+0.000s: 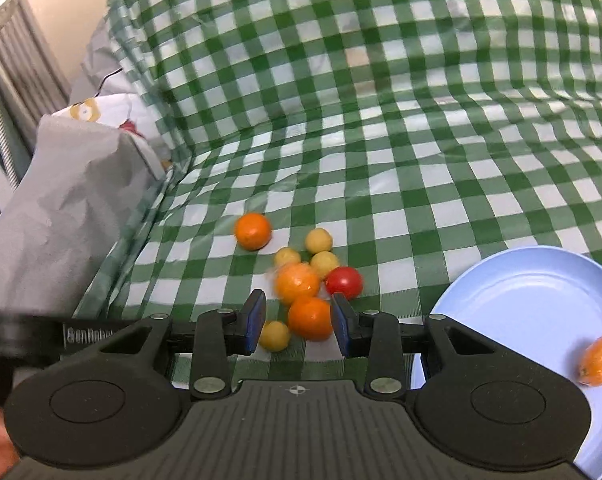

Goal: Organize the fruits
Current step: 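Move both open grippers back to the remaining fruit cluster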

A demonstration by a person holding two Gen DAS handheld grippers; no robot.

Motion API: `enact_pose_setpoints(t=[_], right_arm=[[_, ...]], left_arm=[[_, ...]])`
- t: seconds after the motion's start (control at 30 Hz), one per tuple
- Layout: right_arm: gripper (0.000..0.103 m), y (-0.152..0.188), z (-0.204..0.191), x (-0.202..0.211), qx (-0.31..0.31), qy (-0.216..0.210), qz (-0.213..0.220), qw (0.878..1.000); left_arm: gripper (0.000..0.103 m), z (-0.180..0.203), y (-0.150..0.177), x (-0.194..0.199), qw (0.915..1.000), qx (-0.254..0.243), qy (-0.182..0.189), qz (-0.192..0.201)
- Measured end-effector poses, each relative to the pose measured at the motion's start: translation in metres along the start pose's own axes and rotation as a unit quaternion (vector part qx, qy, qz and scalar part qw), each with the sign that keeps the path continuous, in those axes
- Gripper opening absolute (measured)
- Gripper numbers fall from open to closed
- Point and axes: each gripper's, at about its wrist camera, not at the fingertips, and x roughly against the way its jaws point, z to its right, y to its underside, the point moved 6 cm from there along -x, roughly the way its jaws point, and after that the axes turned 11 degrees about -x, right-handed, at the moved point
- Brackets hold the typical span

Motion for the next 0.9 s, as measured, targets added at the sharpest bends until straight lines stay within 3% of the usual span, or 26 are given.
enact_pose_setpoints(t=[0.13,0.33,0.63,0.83,0.9], right_arm=[[0.039,-0.002,0.013,-0.020,-0.055,0.001,-0.033,0.998],[0.044,0.000,0.031,-0.048,-0.120,0.011,-0.080,0.990],[0.049,0.000,0.035,-0.055,-0.140,0.003,-0.097,0.985],[0.049,0.005,0.033,-0.055,-0.128,-0.006,-0.109,0.986],[0.044,0.005,0.031,-0.055,-0.122,-0.012,-0.112,0.986]], left_arm=[[0.020,0.012,-0.001,-0.012,0.9998,-0.018,0.012,-0.003],[0.030,0.031,-0.006,-0.034,0.9990,-0.040,0.020,-0.009],[0.029,0.048,-0.008,-0.057,0.9972,-0.073,-0.009,-0.013],[0.024,0.042,-0.004,-0.043,0.9959,-0.087,-0.025,-0.005],[0.024,0.031,-0.002,-0.035,0.9967,-0.072,-0.037,-0.005]])
